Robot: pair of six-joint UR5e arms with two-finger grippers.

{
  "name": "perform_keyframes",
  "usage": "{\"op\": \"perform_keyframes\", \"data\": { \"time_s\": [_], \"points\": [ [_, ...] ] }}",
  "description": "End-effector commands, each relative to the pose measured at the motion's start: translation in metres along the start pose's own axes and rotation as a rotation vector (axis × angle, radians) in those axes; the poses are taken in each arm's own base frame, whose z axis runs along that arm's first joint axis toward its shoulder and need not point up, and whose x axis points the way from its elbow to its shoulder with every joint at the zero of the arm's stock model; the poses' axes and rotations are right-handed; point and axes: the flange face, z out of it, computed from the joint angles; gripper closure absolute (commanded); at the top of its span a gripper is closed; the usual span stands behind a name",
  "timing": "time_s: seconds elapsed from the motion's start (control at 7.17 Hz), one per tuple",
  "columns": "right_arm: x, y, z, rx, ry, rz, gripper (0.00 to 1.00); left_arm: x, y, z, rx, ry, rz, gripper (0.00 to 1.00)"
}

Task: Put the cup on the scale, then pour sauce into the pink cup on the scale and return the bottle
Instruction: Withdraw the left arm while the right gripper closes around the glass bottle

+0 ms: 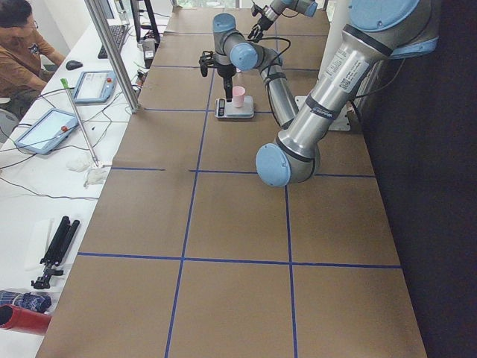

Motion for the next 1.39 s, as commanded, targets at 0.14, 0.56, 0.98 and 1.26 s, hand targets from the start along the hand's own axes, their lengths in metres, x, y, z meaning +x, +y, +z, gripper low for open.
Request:
{"op": "perform_keyframes", "data": {
  "time_s": [0.14,0.56,0.98,1.26],
  "points": [
    [-0.008,0.027,0.033,0.163,0.060,-0.032,0.00,-0.032,-0.007,-0.007,0.018,-0.022,0.051,0.00],
    [-0.034,0.027,0.048,0.194,0.040,-0.025,0.00,-0.039,-0.013,-0.009,0.026,-0.029,0.045,0.00],
    [-0.015,0.044,0.070,0.215,0.065,-0.046,0.00,-0.045,-0.014,-0.007,0.025,-0.037,0.044,0.00],
    [-0.007,0.054,0.081,0.217,0.055,-0.054,0.00,-0.044,-0.013,-0.007,0.023,-0.035,0.046,0.00]
  ]
}}
